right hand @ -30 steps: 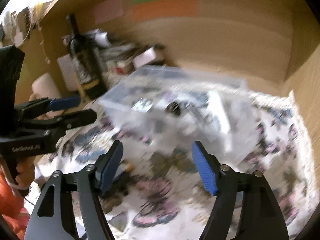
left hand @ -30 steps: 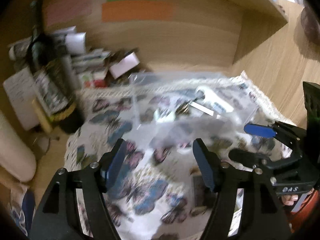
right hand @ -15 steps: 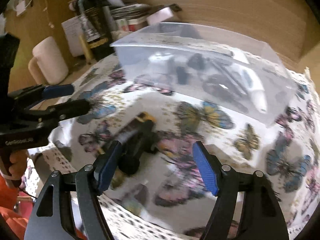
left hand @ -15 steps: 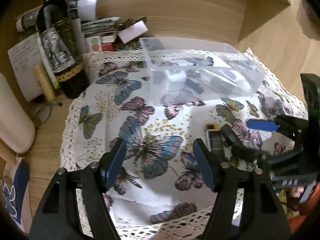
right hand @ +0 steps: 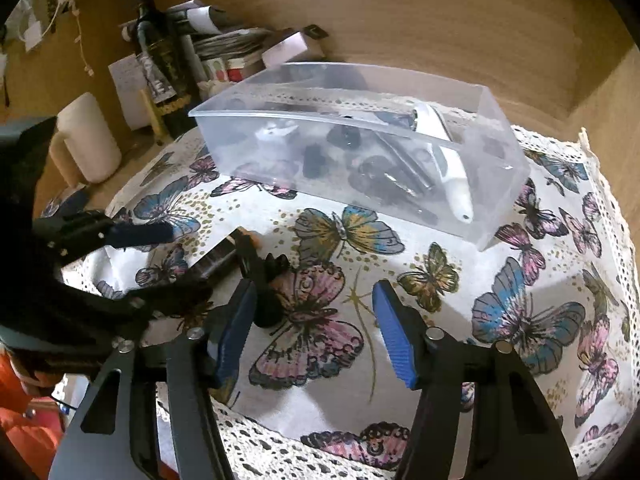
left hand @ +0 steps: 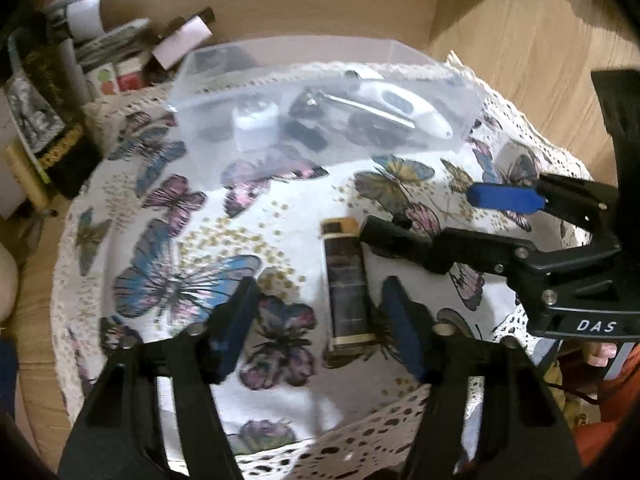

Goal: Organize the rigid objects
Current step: 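Grasp the black-and-gold box with the left tool while the right tool grasps a black knob piece, then lower the black-and-gold box into the clear box with the left tool while the right tool releases the knob inside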

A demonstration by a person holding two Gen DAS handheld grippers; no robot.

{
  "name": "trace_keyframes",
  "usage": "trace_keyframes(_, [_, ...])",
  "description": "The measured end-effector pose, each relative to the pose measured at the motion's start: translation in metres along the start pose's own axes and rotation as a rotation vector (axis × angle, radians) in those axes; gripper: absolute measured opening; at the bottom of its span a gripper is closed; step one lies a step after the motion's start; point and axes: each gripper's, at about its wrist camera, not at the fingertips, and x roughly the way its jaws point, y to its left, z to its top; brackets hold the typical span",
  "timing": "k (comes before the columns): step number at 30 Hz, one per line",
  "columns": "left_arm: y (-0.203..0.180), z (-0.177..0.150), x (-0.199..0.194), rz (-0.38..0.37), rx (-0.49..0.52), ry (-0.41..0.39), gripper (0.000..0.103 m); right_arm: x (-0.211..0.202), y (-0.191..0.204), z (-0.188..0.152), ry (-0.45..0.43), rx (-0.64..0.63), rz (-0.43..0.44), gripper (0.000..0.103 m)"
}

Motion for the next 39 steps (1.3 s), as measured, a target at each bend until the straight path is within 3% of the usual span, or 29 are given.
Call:
trace_keyframes(2, [-0.004,0.000,0.002,0.024,0.017,-0.005,0.048,0.002,0.003,0.002,0.003,-0.006,0.018,0.052])
trace_keyframes(4, [-0.005,0.000,0.002,0.023,0.027,-0.010,0.026,0.004,0.006,0.003,0.005,-0.020,0.031,0.052])
trace_keyframes(5, [-0.005,0.000,0.001,0.021,0.028,-0.011,0.023,0.006,0.008,0.004,0.007,-0.026,0.036,0.052])
trace_keyframes(14, [0.010,-0.002,-0.007,0.046,-0.016,-0.029,0.022,0.030,0.024,0.012,0.064,-0.093,0.082,0.051])
trace_keyframes(18, [0.017,-0.002,-0.014,0.058,-0.034,-0.050,0.022,0.039,0.030,0.014,0.079,-0.110,0.059,0.026])
trace_keyframes(20, [0.018,-0.001,-0.017,0.064,-0.033,-0.064,0.022,0.039,0.029,0.016,0.076,-0.106,0.068,0.022])
trace_keyframes(28, [0.016,0.012,-0.037,0.073,-0.031,-0.138,0.022,0.014,0.019,0.021,-0.002,-0.063,0.048,0.022])
trace_keyframes(39, [0.018,0.055,-0.067,0.084,-0.045,-0.281,0.023,-0.046,-0.014,0.052,-0.199,-0.027,-0.064,0.022])
